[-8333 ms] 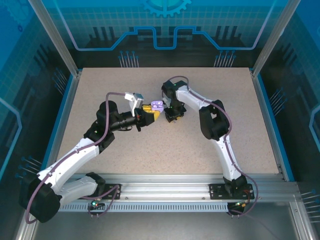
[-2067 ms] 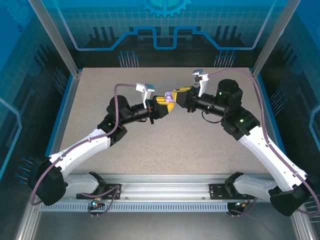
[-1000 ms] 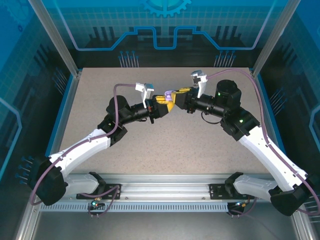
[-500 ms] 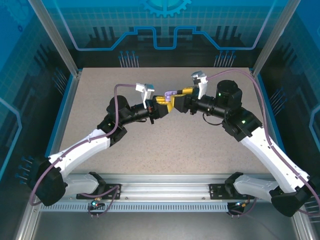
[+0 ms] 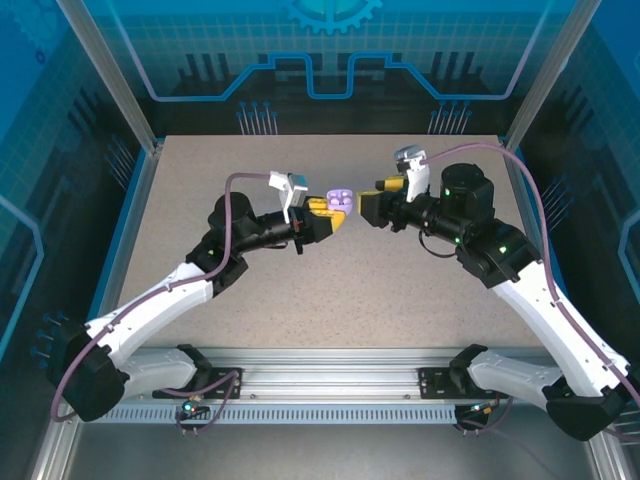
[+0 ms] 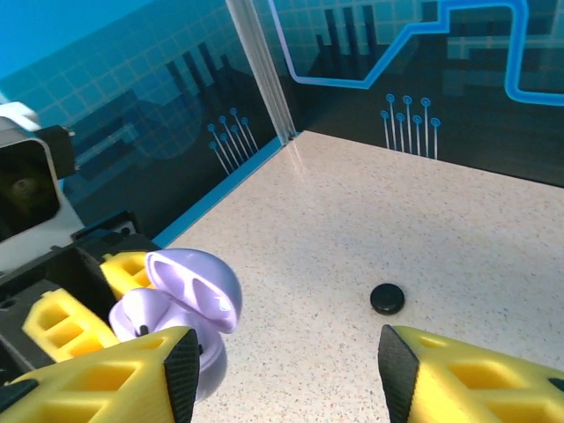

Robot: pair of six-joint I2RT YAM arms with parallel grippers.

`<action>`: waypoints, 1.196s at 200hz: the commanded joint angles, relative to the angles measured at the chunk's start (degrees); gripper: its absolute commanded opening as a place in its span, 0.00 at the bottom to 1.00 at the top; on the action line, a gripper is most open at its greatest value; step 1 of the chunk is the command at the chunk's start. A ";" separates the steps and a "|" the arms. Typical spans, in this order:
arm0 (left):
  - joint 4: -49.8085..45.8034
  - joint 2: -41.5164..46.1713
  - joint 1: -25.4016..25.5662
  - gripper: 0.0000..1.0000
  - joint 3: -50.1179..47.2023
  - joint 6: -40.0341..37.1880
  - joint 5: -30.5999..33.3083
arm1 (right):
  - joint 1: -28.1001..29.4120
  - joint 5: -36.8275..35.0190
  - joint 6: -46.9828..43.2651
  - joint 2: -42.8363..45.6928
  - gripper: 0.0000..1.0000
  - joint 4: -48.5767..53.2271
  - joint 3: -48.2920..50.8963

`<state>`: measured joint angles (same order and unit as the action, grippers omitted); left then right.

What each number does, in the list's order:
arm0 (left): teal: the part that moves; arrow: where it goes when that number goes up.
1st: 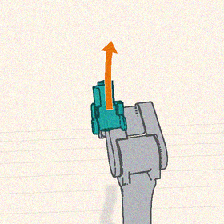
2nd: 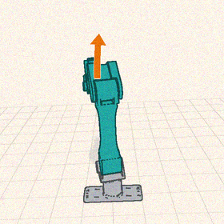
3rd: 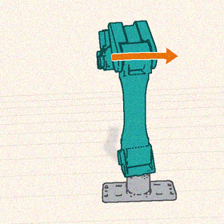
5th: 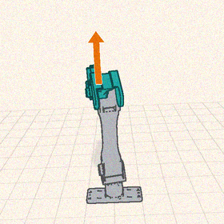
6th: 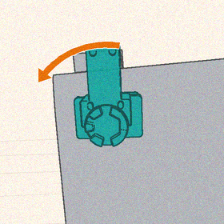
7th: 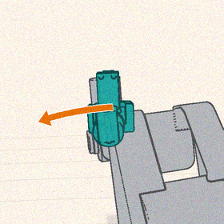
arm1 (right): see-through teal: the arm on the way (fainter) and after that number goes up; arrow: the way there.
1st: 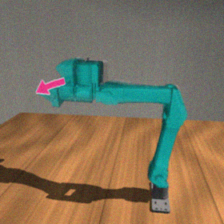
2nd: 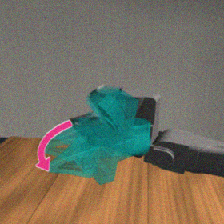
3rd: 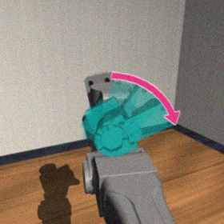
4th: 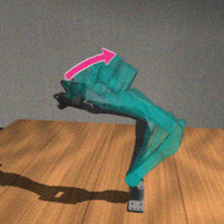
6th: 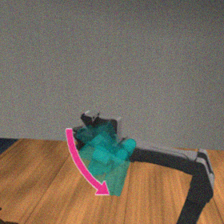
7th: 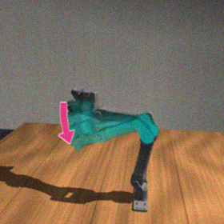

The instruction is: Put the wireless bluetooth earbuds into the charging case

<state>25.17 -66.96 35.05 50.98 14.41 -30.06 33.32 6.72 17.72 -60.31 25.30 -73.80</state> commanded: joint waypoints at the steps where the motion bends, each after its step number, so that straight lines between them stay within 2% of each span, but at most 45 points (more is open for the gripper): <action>1: -1.09 1.74 0.43 0.00 1.67 -2.69 -2.73 | -0.76 -4.96 -1.02 0.78 0.60 3.71 -1.26; 23: -0.22 1.59 0.44 0.00 2.02 -2.77 -5.10 | -2.64 -5.17 -0.13 -0.67 0.60 5.49 -1.18; 53: 0.14 1.13 0.43 0.00 2.67 -2.64 -7.46 | -5.04 0.02 1.00 -2.32 0.60 5.25 -0.26; 134: 2.51 0.23 1.07 0.00 2.89 -2.02 -11.99 | -6.17 6.56 1.27 -4.45 0.60 4.68 -0.20; 239: 0.86 -2.29 1.48 0.00 4.28 -1.58 -11.96 | -6.16 12.98 0.89 -4.74 0.60 3.02 -0.56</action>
<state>25.71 -68.60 36.18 52.99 13.37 -40.86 27.68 17.02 18.39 -65.45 29.43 -73.76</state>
